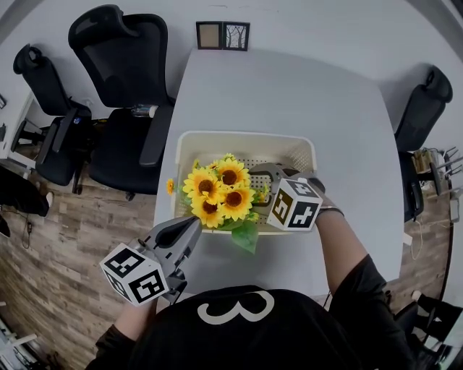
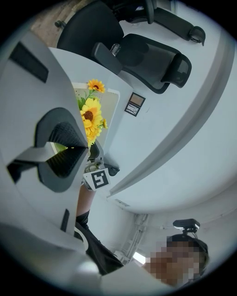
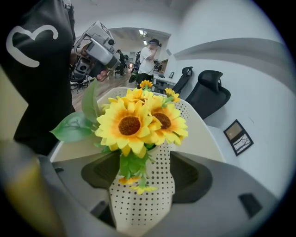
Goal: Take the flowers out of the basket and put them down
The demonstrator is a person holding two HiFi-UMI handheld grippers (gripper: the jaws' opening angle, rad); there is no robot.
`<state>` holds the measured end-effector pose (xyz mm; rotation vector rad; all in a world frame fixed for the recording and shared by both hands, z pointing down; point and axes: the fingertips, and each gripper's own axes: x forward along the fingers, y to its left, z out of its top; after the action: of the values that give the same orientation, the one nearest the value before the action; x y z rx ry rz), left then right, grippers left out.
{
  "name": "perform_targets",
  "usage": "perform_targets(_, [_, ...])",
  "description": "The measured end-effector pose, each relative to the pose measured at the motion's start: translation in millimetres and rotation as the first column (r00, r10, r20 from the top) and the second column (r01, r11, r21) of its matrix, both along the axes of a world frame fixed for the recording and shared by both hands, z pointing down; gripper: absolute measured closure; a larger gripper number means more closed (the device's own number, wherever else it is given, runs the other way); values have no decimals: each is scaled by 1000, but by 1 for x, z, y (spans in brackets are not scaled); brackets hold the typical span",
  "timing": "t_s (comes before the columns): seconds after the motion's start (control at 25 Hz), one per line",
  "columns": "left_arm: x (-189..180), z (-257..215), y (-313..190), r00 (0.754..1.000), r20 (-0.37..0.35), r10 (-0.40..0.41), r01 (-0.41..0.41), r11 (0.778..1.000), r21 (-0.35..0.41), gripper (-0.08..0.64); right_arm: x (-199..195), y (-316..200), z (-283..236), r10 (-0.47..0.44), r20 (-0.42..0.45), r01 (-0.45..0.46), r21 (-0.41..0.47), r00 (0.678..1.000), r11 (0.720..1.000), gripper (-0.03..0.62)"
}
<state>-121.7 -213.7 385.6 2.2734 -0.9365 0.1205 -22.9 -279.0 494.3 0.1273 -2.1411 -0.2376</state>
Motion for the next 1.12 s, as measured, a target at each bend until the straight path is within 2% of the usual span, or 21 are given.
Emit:
perform_targets(0.32, [-8, 4, -1, 999, -6, -32, 32, 999, -8, 548, -21, 7, 18, -24, 23, 26, -101, 999, 995, 264])
perform_targets(0.6, [-16, 9, -1, 998, -5, -58, 58, 998, -23, 548, -36, 7, 41, -57, 16, 58, -110, 998, 992, 175])
perform_targets(0.8, [-18, 8, 0, 998, 1, -63, 63, 998, -25, 548, -41, 3, 50, -60, 33, 64, -117, 998, 991, 162])
perform_targets(1.12, [-19, 10, 4, 997, 14, -71, 72, 997, -31, 548, -48, -2, 52, -36, 118, 48, -101, 992, 994, 144])
